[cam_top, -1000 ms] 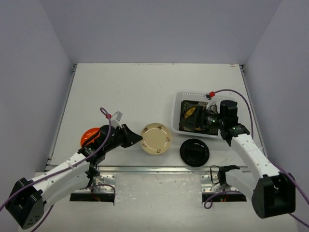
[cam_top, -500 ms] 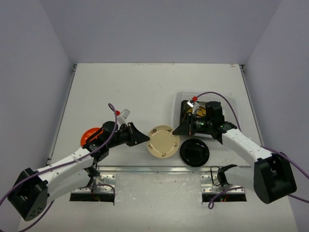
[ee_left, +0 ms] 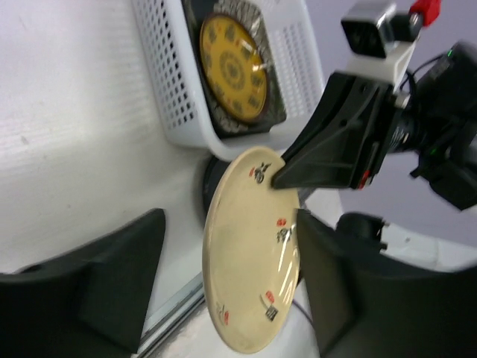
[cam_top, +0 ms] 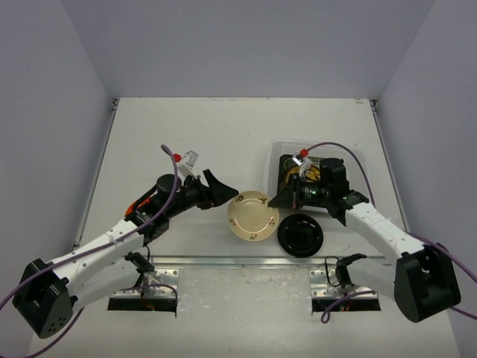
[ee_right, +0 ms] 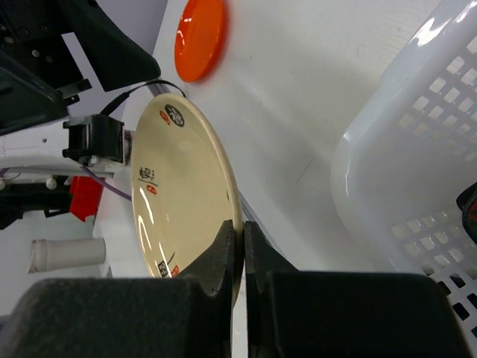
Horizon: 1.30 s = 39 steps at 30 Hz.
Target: Place the plates into the plastic bin on the countertop
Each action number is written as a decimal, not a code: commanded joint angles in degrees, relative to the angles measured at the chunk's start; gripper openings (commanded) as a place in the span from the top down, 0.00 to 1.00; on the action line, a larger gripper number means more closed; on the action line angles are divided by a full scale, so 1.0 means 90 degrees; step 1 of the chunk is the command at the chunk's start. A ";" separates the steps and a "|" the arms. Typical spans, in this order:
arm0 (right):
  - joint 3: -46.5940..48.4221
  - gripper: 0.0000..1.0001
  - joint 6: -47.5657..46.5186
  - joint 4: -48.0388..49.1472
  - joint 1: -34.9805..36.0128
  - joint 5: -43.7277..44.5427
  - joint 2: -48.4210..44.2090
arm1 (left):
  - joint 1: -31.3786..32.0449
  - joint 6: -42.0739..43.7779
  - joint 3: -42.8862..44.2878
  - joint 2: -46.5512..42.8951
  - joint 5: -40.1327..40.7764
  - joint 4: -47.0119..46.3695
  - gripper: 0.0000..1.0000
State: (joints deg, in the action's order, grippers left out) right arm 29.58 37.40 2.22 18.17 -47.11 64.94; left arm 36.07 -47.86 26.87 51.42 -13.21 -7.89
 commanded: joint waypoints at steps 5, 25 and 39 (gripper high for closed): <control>0.0135 1.00 0.0562 0.0139 -0.0491 0.0384 -0.0742 | 0.0059 0.0259 0.0850 -0.0184 0.1554 0.0448 0.08; 0.1191 0.76 0.0373 -0.0876 -0.3015 0.3619 0.0218 | 0.1367 0.0109 -0.0550 0.0153 0.1916 -0.0094 0.00; 0.1158 0.01 -0.0365 -0.2024 -0.3006 0.3939 -0.1092 | 0.2911 -0.0362 0.0387 0.3163 0.2219 -0.1986 0.00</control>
State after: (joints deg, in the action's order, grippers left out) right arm 38.37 37.74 -12.43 -8.86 -14.50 61.57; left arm 59.21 -48.79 25.52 73.35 5.06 -15.72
